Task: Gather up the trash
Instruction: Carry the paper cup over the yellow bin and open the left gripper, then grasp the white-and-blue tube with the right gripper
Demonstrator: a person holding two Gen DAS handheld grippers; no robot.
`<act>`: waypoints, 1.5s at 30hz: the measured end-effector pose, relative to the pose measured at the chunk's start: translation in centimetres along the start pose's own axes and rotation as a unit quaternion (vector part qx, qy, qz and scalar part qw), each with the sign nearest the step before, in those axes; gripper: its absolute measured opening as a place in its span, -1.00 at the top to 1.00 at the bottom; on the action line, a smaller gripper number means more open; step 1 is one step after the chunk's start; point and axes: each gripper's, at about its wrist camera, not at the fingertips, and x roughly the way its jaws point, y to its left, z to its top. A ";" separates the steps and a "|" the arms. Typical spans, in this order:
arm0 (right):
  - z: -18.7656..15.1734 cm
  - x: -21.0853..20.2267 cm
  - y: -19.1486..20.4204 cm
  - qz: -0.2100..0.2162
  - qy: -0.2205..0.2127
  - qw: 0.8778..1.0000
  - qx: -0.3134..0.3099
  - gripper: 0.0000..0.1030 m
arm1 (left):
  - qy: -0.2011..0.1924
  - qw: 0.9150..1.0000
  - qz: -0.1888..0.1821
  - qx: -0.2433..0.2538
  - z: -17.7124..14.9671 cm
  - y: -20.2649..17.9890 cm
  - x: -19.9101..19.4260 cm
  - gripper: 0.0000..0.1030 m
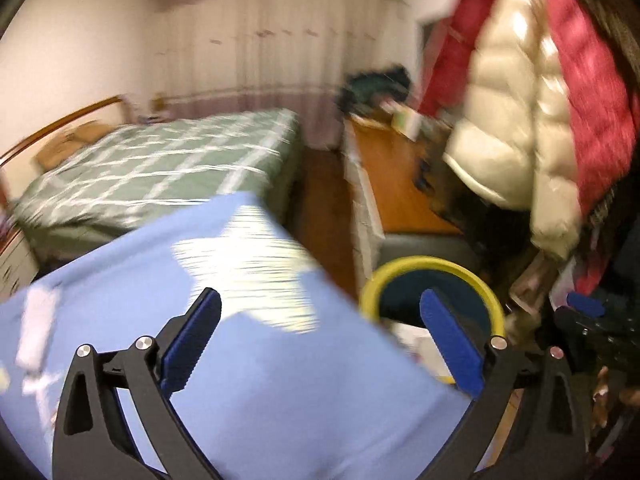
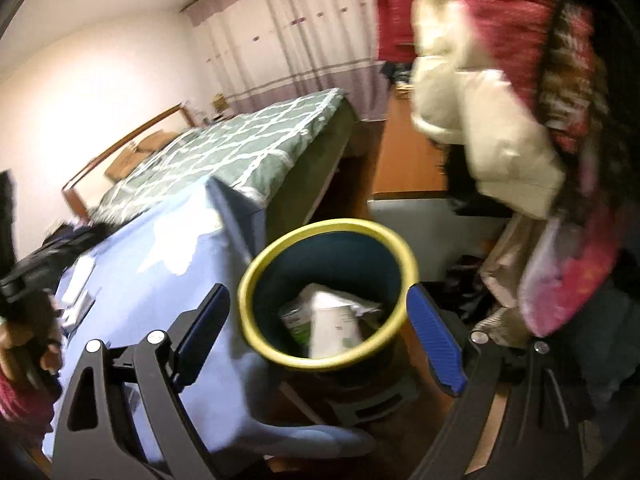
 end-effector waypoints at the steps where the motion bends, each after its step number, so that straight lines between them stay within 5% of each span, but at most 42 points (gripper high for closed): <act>1: 0.2 0.6 1.3 0.010 0.006 1.000 -0.011 -0.65 | -0.013 1.000 0.017 -0.019 -0.7 2.4 -1.6 -0.91; 8: 0.6 5.1 12.0 0.081 0.047 0.991 -0.095 -0.65 | -0.067 0.979 0.156 -0.112 -7.2 16.4 -10.8 -0.90; 14: -0.3 8.9 24.2 0.157 0.089 0.970 -0.163 -0.65 | -0.104 0.925 0.323 -0.175 -12.5 26.9 -16.3 -0.91; 19: -2.0 11.5 33.3 0.212 0.126 0.950 -0.188 -0.65 | -0.124 0.894 0.370 -0.222 -15.4 31.7 -17.7 -0.91; 24: -3.4 15.5 41.9 0.214 0.175 0.940 -0.199 -0.43 | -0.111 0.895 0.370 -0.224 -16.3 32.8 -16.7 -0.91; 28: -4.7 18.5 44.8 0.197 0.213 0.939 -0.186 -0.35 | -0.118 0.895 0.382 -0.200 -16.1 32.3 -16.4 -0.91; 37: -7.1 21.2 46.8 0.167 0.246 0.936 -0.189 -0.33 | -0.129 0.893 0.385 -0.193 -16.1 30.1 -17.2 -0.91; 42: -7.6 21.6 48.6 0.161 0.244 0.931 -0.217 -0.30 | -0.142 0.881 0.401 -0.209 -16.4 30.3 -18.0 -0.90; 45: -7.8 21.6 49.5 0.162 0.241 0.929 -0.231 0.18 | -0.144 0.875 0.404 -0.222 -16.6 30.6 -18.4 -0.91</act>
